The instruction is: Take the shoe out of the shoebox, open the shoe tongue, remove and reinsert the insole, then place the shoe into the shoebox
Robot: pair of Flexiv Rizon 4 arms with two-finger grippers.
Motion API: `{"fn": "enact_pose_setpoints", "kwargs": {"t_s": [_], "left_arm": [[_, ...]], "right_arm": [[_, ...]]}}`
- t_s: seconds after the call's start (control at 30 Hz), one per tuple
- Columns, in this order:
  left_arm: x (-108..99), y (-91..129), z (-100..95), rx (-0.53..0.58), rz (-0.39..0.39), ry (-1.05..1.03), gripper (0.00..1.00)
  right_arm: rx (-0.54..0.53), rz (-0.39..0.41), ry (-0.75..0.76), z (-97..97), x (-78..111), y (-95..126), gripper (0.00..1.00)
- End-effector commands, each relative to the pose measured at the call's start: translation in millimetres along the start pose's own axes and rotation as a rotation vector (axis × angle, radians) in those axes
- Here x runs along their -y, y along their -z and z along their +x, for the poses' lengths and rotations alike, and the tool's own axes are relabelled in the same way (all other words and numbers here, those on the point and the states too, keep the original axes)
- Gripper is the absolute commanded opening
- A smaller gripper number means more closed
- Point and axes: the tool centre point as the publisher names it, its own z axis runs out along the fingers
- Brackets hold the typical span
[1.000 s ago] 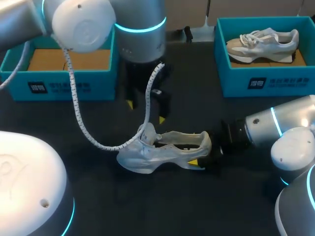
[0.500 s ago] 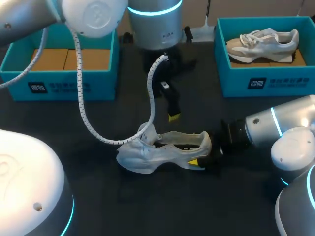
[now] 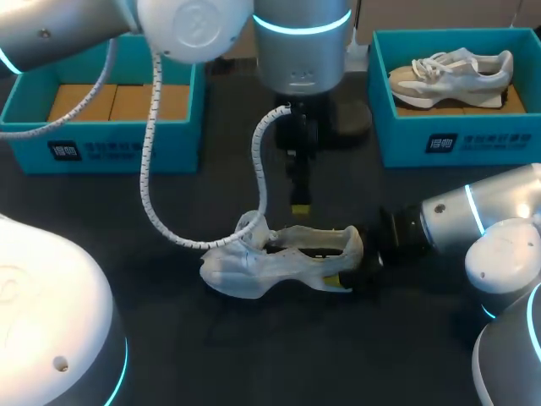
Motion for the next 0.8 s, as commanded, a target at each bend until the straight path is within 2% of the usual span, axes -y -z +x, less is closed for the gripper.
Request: {"fn": "enact_pose_setpoints", "kwargs": {"t_s": [0.03, 0.8], "left_arm": [[8.2, -14.1, -5.2, -0.030, -0.016, -0.081, 0.00], [9.3, -18.3, -5.8, -0.035, -0.015, -0.085, 0.00]], "right_arm": [[0.001, 0.006, 0.000, 1.4, 0.0, -2.3, 0.00], [0.001, 0.006, 0.000, 1.4, 0.0, -2.3, 0.00]]}}
